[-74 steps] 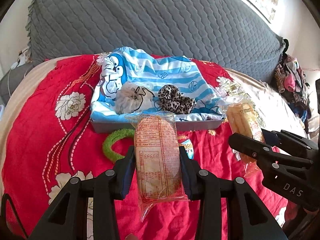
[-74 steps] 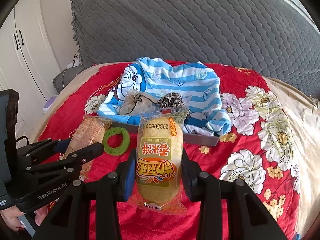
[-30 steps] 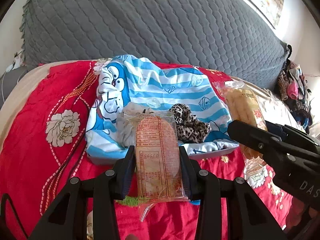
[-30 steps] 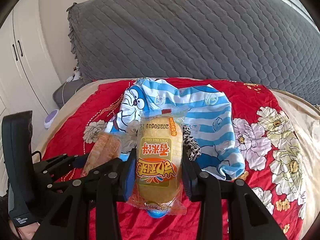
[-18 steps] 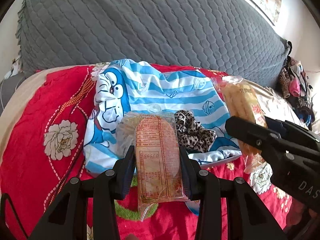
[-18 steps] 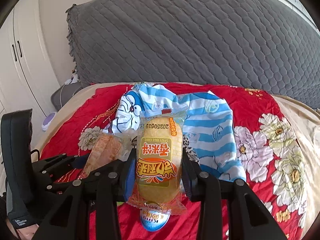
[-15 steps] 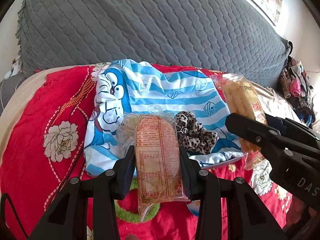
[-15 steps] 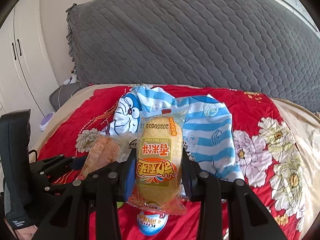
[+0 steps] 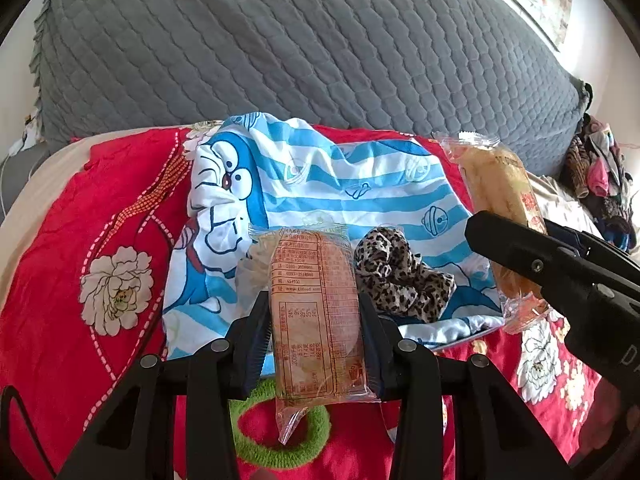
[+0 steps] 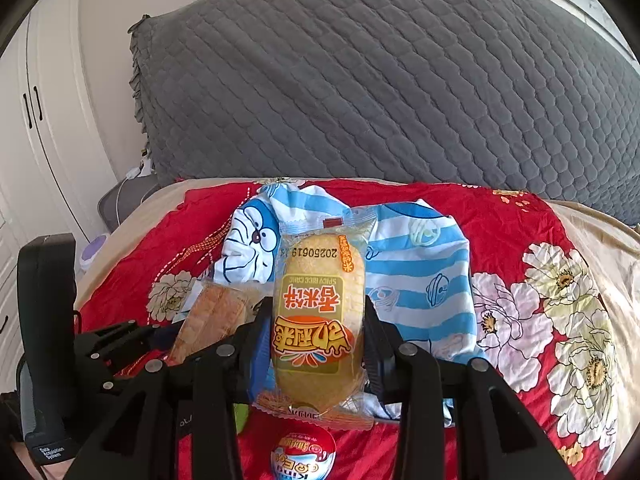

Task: Organize objects
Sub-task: 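Move both held cakes over the striped shirt in the tray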

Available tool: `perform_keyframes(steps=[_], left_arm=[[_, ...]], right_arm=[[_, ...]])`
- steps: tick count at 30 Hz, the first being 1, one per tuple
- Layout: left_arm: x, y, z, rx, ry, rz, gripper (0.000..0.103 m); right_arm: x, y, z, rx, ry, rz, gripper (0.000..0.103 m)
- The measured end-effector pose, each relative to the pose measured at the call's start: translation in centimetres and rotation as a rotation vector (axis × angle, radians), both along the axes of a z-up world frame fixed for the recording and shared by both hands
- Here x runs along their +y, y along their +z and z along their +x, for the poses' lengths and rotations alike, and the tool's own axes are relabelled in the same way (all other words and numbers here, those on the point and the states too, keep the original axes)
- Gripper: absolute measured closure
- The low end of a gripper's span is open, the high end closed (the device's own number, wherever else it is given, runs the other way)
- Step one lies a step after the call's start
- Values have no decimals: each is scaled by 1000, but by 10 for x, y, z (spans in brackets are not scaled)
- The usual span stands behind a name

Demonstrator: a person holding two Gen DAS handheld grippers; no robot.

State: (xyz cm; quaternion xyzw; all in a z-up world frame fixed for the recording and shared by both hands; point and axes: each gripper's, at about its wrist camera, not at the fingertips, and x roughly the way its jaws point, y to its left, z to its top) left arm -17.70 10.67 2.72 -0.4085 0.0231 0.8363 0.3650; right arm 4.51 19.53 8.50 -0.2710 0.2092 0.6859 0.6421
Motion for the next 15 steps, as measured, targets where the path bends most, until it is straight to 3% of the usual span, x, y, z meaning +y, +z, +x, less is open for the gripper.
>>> perform_keyframes(steps=[15], left_arm=[[14,-2,-16,-9,-10,-2,61]], right_arm=[[22,-10,13,10,-45,-33,63]])
